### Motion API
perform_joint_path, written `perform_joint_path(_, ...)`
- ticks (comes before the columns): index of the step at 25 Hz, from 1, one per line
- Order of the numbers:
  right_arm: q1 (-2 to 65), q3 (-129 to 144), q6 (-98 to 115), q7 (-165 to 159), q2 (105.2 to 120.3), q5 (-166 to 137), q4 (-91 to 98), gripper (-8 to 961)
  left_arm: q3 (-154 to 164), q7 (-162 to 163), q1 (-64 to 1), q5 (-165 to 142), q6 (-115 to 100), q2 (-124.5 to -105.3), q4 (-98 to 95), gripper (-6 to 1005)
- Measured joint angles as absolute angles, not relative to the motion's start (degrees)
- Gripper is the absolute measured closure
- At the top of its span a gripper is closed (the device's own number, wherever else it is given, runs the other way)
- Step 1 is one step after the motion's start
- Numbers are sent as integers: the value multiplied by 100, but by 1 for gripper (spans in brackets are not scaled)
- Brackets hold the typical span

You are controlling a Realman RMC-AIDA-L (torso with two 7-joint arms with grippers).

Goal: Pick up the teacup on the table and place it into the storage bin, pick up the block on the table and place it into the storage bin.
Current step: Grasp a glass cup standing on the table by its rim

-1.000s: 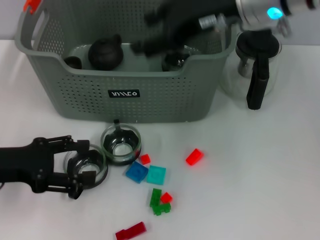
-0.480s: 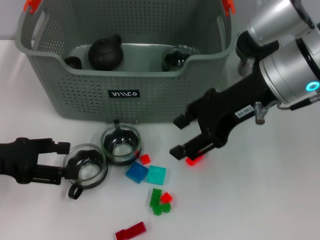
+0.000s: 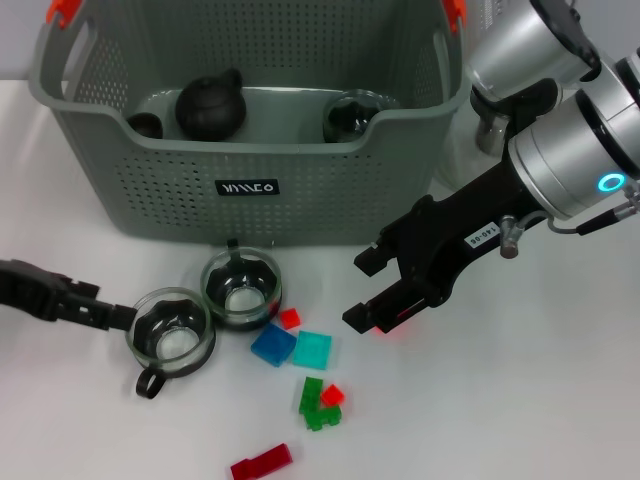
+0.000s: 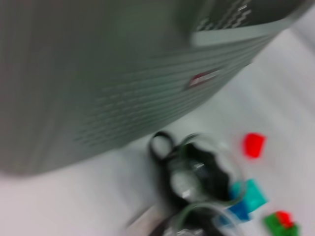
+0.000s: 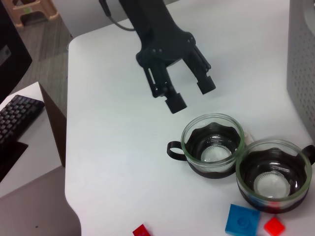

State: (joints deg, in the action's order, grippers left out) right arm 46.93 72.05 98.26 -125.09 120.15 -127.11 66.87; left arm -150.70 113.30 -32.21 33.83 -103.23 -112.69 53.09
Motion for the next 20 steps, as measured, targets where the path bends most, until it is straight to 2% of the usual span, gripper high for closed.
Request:
perform_joint_path(7, 4702, 7289, 9789, -12505, 12009, -12710, 6597, 191, -14495, 12234, -3584, 2793, -10200, -11284, 5686, 169)
perform_joint_path(14, 4831, 7420, 9776, -12428, 12006, -13086, 6321, 189, -13713, 12831, -3806, 2621, -10160, -11464, 5845, 171)
perform_joint_path(20, 4876, 7501, 9611, -12206, 12015, -13156, 6084, 189, -13524, 12957, -3891, 2522, -10105, -11728, 5952, 172)
